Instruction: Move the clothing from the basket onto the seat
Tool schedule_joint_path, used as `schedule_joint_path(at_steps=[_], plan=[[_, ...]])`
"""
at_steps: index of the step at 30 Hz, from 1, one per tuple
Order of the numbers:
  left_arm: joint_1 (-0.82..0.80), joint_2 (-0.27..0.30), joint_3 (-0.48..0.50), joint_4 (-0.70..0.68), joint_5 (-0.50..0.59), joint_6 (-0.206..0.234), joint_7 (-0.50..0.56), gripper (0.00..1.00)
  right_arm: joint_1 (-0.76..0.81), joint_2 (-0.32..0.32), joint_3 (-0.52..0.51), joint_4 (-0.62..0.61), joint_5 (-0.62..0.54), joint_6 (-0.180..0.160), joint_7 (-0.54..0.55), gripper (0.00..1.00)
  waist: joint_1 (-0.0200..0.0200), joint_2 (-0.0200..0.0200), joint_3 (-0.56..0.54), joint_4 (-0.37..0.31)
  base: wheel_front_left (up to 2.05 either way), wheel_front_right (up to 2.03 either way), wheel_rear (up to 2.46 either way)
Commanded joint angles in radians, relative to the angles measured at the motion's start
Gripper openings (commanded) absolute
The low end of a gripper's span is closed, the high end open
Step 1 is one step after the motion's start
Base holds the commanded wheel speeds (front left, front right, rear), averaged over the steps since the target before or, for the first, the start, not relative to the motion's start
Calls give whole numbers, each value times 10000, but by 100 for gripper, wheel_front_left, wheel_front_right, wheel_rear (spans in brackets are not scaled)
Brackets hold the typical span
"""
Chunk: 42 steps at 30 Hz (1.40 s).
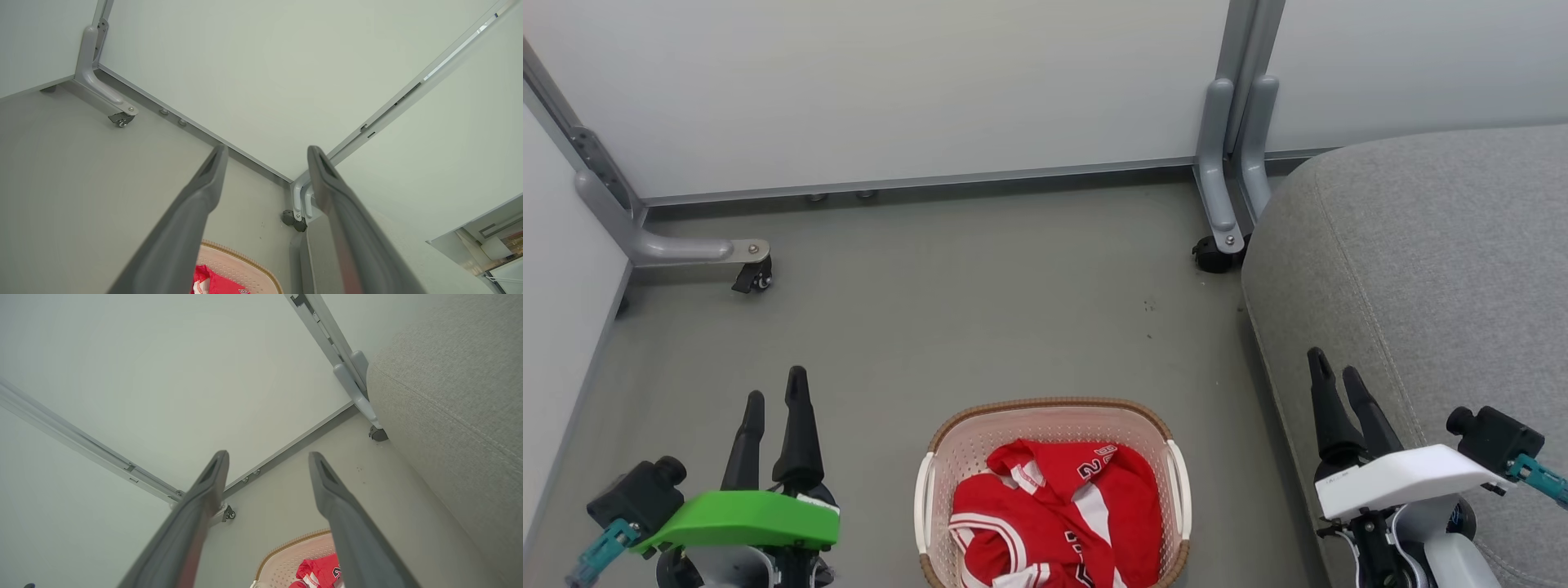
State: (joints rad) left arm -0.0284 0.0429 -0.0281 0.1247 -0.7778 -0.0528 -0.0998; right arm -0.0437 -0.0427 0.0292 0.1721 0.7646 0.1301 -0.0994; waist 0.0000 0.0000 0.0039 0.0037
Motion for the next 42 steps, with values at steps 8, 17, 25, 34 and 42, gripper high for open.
schedule_joint_path(at_steps=[8,17,25,34,42], plan=[[190,73,-106,-295,1108,-20,-298,100,63,-61,142,-290,-1053,6,-304,100,0,0,11,-28,0,0,0],[271,80,-273,-447,2225,-88,-548,100,120,-68,300,-397,-2004,6,-559,100,0,0,-18,-64,0,0,0],[362,84,-480,-533,3056,2,-746,100,198,-74,433,-480,-2767,7,-752,100,0,0,-36,-92,0,0,0],[473,88,-653,-570,4007,-64,-958,100,282,-81,565,-543,-3593,7,-961,100,0,0,-35,-112,0,0,0],[517,90,-827,-532,4519,-93,-1125,100,331,-86,697,-579,-4302,8,-1131,100,0,0,-26,-139,0,0,0]])
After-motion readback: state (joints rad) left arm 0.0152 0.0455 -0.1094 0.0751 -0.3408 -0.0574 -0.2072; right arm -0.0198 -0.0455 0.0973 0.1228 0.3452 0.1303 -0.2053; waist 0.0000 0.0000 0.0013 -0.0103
